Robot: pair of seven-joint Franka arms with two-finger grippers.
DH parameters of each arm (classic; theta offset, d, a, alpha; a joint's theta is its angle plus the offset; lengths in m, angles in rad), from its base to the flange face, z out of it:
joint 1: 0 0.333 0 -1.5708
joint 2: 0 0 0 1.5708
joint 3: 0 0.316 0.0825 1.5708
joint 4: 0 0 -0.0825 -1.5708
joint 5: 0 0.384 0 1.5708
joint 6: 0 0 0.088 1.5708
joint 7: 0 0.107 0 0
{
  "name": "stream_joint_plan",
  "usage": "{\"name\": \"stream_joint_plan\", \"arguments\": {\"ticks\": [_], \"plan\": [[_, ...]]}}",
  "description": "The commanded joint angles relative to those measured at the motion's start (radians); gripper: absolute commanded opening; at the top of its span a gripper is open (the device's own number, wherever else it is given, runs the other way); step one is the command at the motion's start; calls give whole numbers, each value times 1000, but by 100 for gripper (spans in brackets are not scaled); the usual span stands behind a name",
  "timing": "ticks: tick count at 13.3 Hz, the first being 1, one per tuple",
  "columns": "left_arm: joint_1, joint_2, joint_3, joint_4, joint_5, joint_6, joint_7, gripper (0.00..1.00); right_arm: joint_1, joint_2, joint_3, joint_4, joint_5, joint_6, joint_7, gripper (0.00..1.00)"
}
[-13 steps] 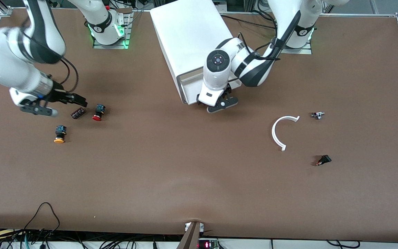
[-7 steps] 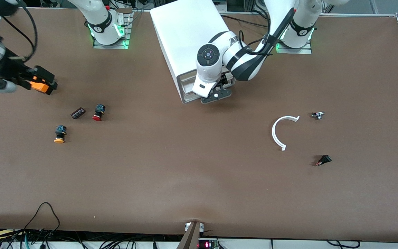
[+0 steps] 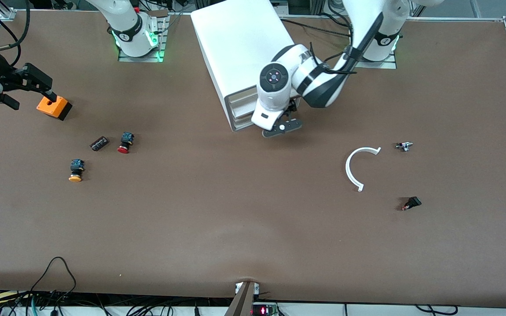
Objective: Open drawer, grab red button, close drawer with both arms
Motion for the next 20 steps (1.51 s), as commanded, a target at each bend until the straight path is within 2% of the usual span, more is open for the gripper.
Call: {"name": "stream_joint_plan", "arguments": {"ticks": [1, 6, 8, 10, 11, 12, 14, 16, 18, 19, 20], "plan": [[126, -32, -10, 91, 7, -131, 146, 100, -10, -7, 8, 1, -13, -12, -20, 99], [360, -33, -1, 322, 18, -386, 501, 100, -10, -2, 6, 3, -14, -7, -54, 99], [452, -56, -1, 365, 18, -435, 639, 100, -10, 0, 6, 3, -14, -6, -59, 99], [544, -99, -1, 370, 16, -439, 812, 100, -10, -5, 6, 3, -13, -10, -63, 99], [586, -114, 4, 364, 10, -440, 925, 100, -10, -7, 8, 3, -13, -13, -63, 99], [585, -168, 49, 343, 13, -437, 1026, 100, -10, -7, 6, 3, -14, -10, -65, 99], [511, -266, 201, 283, -1, -433, 1084, 100, -10, -5, 9, 3, -11, -15, -78, 99], [433, -393, 315, 171, -1, -382, 1086, 100, -10, -7, 11, 3, -5, -12, -77, 99], [425, -540, 326, 3, 1, -243, 1098, 100, -10, -5, 11, 5, -4, -4, -85, 99], [434, -564, 326, -31, 1, -232, 1107, 100, -10, -5, 11, 5, -1, -1, -85, 99], [439, -559, 324, -17, 7, -260, 1110, 100, -10, -5, 11, 5, 1, -1, -85, 99]]}}
